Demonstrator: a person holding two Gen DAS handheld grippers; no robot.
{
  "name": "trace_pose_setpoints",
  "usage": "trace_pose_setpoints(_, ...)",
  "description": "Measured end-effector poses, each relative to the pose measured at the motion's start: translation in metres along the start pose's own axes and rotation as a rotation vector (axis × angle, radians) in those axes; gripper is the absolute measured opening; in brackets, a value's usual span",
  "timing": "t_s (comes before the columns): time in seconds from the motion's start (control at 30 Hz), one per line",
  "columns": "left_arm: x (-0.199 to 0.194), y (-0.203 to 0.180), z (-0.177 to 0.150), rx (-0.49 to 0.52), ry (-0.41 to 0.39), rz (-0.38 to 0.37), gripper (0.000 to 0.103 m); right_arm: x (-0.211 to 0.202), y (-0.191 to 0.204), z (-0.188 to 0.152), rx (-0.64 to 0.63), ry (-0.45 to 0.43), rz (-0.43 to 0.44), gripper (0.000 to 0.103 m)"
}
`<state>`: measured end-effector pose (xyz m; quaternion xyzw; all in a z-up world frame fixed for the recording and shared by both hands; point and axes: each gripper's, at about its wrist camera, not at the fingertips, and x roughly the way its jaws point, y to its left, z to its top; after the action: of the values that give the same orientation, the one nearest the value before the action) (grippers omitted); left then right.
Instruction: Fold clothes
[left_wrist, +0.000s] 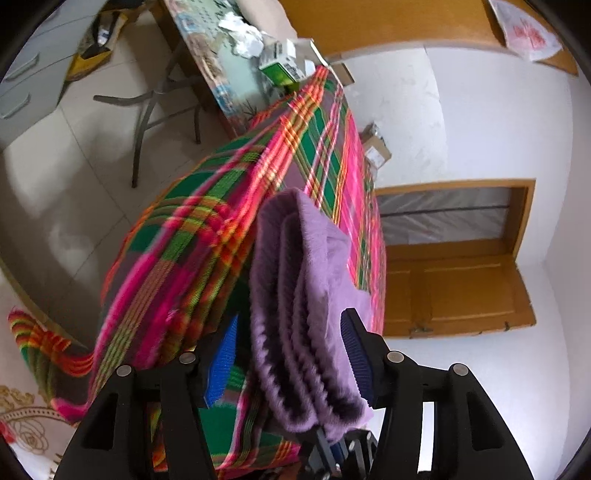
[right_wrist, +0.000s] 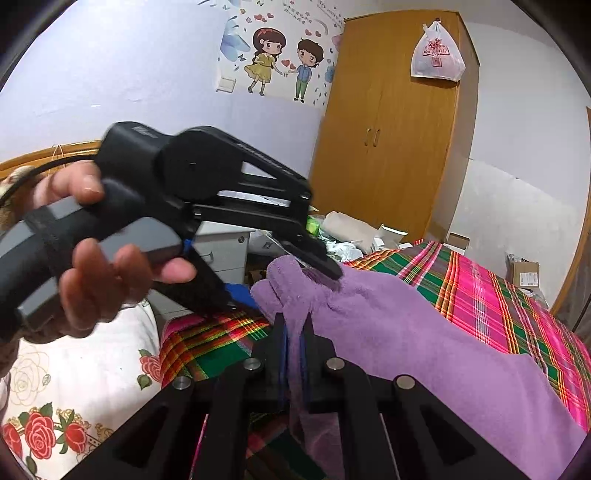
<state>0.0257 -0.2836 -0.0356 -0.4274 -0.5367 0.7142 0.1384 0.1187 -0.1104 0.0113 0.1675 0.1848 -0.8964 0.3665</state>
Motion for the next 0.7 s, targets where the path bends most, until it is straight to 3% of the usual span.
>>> trace_pose_setpoints(0.4,0.026,-0.012,0.024,0.002,0.055,-0.006,0.052,-0.001,-0.008,0.002,0.016,-0.007,0.014,0.006)
trace_pose_setpoints(0.6,0.032,-0.007,0.033,0.009,0.055,-0.013,0.023,0.004,-0.007,0.003,0.029,0.008,0.023,0.006)
trace_pose_setpoints(0.7,0.031,-0.002,0.036,0.004,0.046,-0.018,0.022,0.008,-0.006,0.005,0.035,0.016,0.03,0.006)
